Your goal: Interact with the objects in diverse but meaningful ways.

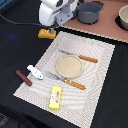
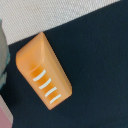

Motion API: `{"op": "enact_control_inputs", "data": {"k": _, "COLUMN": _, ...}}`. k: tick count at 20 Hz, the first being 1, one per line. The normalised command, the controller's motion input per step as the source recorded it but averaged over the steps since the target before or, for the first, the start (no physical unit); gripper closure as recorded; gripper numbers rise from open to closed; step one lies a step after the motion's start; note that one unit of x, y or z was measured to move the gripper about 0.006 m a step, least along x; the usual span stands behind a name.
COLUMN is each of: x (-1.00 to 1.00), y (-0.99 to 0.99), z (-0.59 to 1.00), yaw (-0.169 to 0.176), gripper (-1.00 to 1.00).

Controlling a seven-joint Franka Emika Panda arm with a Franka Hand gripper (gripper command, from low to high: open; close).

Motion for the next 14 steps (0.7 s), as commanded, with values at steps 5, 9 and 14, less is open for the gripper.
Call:
{"op": "enact_control_inputs", "data": {"k": 5, "x": -1.0, "y": 0.0, "z": -0.24, "yaw": 0.087, "gripper": -1.0}}
{"op": "enact_control_inputs", "data": {"k": 9, "x": -0.99, "y": 0.01, "z": -0.13, "yaw": 0.113, "gripper": -1.0}}
{"op": "enact_control_inputs", "data": {"k": 14, "x": -0.74, "y": 0.0, "z": -0.17, "yaw": 0.097, "gripper": -1.0}}
